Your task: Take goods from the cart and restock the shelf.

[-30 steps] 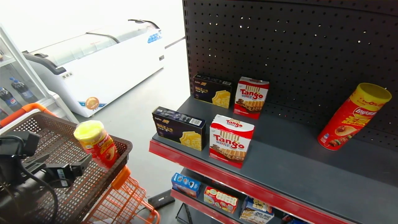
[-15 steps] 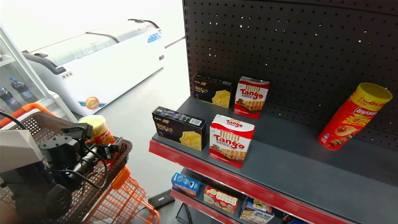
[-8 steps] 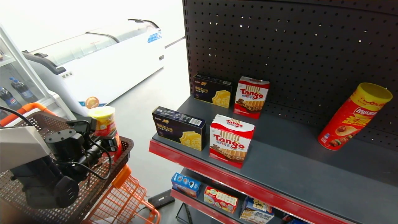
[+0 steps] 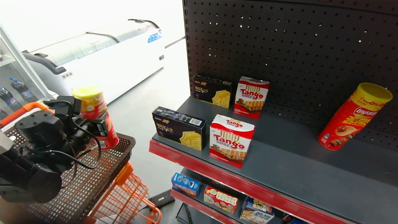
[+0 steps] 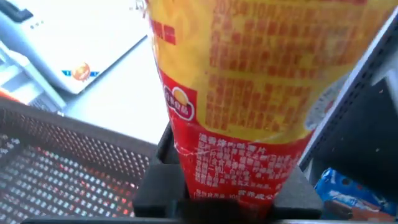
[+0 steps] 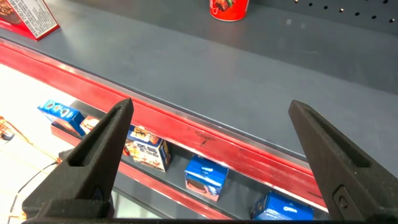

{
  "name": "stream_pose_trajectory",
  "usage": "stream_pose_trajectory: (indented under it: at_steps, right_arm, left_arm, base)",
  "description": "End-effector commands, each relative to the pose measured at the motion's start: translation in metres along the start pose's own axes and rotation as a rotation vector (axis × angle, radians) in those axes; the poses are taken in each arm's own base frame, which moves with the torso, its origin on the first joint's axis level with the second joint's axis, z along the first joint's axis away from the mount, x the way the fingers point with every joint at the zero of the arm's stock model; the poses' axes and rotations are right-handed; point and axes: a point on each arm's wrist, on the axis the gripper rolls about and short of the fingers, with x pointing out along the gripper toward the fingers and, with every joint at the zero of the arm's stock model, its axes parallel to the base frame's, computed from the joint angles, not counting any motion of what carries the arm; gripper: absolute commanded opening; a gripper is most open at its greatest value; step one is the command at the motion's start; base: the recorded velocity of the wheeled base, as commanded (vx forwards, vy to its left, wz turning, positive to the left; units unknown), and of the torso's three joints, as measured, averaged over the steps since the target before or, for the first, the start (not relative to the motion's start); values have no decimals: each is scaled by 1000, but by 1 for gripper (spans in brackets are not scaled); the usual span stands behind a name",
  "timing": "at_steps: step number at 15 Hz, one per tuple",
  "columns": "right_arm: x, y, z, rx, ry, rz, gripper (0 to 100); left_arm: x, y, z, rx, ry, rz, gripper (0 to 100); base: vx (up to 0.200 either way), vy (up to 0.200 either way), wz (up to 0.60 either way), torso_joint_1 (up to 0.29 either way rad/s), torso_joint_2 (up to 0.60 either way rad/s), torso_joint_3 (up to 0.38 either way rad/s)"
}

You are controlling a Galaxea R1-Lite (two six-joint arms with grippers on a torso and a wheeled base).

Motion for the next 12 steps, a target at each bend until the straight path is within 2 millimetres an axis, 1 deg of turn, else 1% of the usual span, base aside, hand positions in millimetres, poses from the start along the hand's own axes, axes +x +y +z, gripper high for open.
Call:
stream_pose_trajectory:
  at_steps: [1,2,3,4,5,7,8,9,10,12]
  right_arm:
    - [0,0,0,0,0,0,100]
    - [0,0,0,0,-2,0,100]
    - [0,0,0,0,0,0,100]
    - [0,0,0,0,0,0,100]
    - [0,0,0,0,0,0,100]
    - [0,0,0,0,0,0,100]
    - [0,0,0,0,0,0,100]
    - [0,0,0,0,0,0,100]
    - [0,0,0,0,0,0,100]
    - [0,0,0,0,0,0,100]
  left_arm:
    - [-21,-11,44,0,-113,-38,0]
    - [-28,-18,55,-5,-130,-61,0]
    - [-30,-19,60,-2,-115,-66,0]
    - [-38,-21,63,0,-105,-91,0]
    - [-53,-34,69,-9,-125,-203,0]
    - [-70,-53,88,-20,-174,-400,0]
    - [-70,-53,88,-20,-174,-400,0]
    - [-93,-71,100,-60,-158,-516,0]
    - [-105,-77,107,-75,-138,-568,0]
    - [-112,-81,111,-82,-120,-637,0]
  base:
    - [0,0,0,0,0,0]
    - [0,0,0,0,0,0]
    - [0,0,0,0,0,0]
    - [0,0,0,0,0,0]
    - [0,0,0,0,0,0]
    - [0,0,0,0,0,0]
    - [0,0,0,0,0,0]
    - [0,0,0,0,0,0]
    - [0,0,0,0,0,0]
    - [0,0,0,0,0,0]
